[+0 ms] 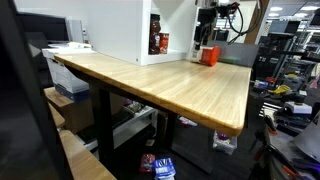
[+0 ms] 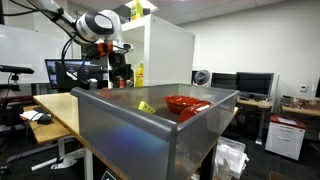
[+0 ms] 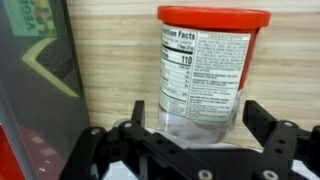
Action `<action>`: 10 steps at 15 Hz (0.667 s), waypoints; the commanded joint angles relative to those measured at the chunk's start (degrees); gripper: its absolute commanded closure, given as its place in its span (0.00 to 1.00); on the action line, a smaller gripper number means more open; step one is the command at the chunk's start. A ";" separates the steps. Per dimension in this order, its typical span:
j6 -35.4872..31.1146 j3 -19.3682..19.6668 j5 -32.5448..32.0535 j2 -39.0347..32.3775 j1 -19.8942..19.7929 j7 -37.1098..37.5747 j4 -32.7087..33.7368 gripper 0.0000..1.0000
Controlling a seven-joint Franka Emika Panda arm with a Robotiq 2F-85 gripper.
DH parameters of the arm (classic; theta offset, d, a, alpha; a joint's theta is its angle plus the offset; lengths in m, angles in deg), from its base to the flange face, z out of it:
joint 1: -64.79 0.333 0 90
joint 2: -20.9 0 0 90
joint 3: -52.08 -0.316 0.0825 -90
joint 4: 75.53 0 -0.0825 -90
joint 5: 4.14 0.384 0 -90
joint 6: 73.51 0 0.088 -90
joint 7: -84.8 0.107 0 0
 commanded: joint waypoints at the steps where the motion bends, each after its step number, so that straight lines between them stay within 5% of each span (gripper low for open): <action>1: -1.28 -0.14 1.16 2.17 -0.81 0.46 -3.43 0.00; 10: -0.68 0.69 1.24 4.50 -1.16 -1.58 -7.27 0.00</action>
